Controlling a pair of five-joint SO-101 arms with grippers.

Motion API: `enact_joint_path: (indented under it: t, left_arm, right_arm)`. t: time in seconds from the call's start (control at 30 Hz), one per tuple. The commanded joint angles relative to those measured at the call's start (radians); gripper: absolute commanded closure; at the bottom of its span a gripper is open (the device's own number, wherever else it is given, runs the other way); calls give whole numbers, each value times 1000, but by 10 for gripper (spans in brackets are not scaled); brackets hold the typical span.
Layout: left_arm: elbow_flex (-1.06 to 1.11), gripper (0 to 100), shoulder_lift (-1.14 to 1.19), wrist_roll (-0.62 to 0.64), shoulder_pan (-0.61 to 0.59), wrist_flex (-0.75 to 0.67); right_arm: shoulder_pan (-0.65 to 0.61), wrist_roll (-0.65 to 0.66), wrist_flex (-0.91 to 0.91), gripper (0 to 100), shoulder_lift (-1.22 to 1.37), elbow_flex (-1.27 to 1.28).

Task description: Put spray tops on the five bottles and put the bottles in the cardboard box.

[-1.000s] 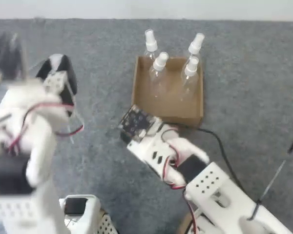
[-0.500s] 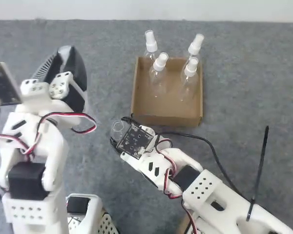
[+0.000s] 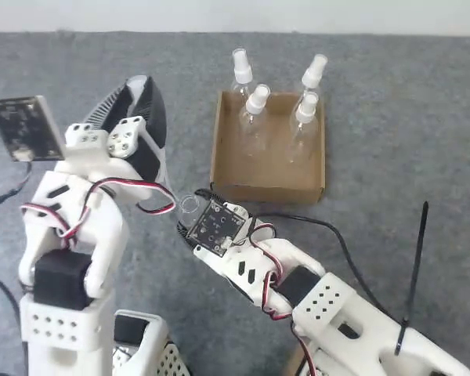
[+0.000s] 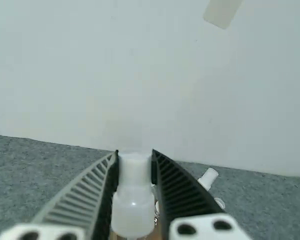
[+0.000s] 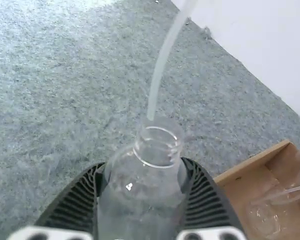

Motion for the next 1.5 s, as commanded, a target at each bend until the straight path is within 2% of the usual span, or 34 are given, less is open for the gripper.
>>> enact_joint_path:
  t: [0.0,0.8,0.93,1.17,1.27,1.47]
  left_arm:
    - [-2,991,0,9,23,-23]
    - [-68,991,3,3,20,-37]
    - [-22,991,2,3,23,-35]
    - [196,991,-6,3,35,-37]
    - [254,991,-6,-40,51,-3]
    - [286,991,-8,-72,60,80]
  right_arm:
    - [-2,-12,-21,993,-47,-12]
    - [-4,-12,-18,993,-47,-11]
    - [-2,-12,-16,993,-47,-11]
    - [1,-12,15,993,-47,-20]
    - [1,-14,15,993,-47,-20]
    - [7,-245,16,993,-47,-21]
